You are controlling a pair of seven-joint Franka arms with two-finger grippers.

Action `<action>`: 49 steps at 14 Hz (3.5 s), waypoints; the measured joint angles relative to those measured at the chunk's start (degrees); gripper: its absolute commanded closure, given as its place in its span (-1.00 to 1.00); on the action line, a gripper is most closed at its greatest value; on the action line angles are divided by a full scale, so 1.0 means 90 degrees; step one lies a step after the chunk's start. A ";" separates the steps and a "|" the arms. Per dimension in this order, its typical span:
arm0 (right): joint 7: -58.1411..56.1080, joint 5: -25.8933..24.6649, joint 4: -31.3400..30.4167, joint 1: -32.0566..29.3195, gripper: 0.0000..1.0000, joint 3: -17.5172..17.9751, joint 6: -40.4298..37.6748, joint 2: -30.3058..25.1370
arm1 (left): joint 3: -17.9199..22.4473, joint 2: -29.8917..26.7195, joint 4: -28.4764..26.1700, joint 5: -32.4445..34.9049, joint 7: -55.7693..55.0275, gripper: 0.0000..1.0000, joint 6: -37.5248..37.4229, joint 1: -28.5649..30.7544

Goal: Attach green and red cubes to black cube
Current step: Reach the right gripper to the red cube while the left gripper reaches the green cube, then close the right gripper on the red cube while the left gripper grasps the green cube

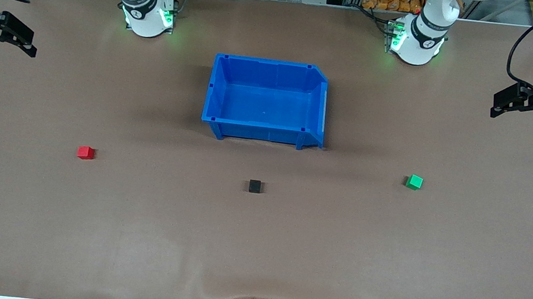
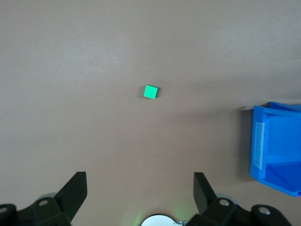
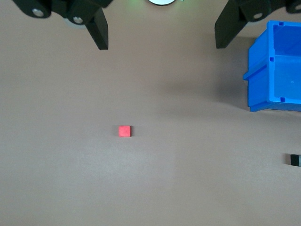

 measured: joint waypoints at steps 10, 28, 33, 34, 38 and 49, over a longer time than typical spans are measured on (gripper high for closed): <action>-0.0002 -0.0381 0.0093 -0.0008 -1.00 -0.0095 0.0282 0.0871 | -0.0002 0.0067 -0.0004 0.0043 0.0000 -1.00 0.0000 -0.0012; 0.0118 -0.0596 -0.0118 -0.0587 -1.00 -0.0278 0.2625 0.4669 | -0.0015 0.2820 0.0103 0.0309 0.0368 -1.00 0.1674 -0.0009; 0.0118 -0.0596 -0.0131 -0.0477 -0.56 -0.0271 0.2825 0.4995 | -0.0030 0.3391 -0.0615 0.0309 0.0982 -1.00 0.2867 -0.0003; 0.0118 -0.0596 -0.0143 -0.0477 -0.56 -0.0273 0.2882 0.5034 | -0.0029 0.3408 -0.0940 0.0309 0.1014 -1.00 0.3382 -0.0001; 0.0118 -0.0596 -0.0277 -0.0479 0.38 -0.0285 0.3230 0.5118 | -0.0030 0.3447 -0.2249 0.0312 0.1140 -1.00 0.5282 -0.0007; 0.0869 0.0094 0.0394 -0.0370 1.00 -0.0218 0.2463 0.5093 | 0.0004 0.3491 -0.2844 0.0313 0.1801 0.61 0.5882 0.0065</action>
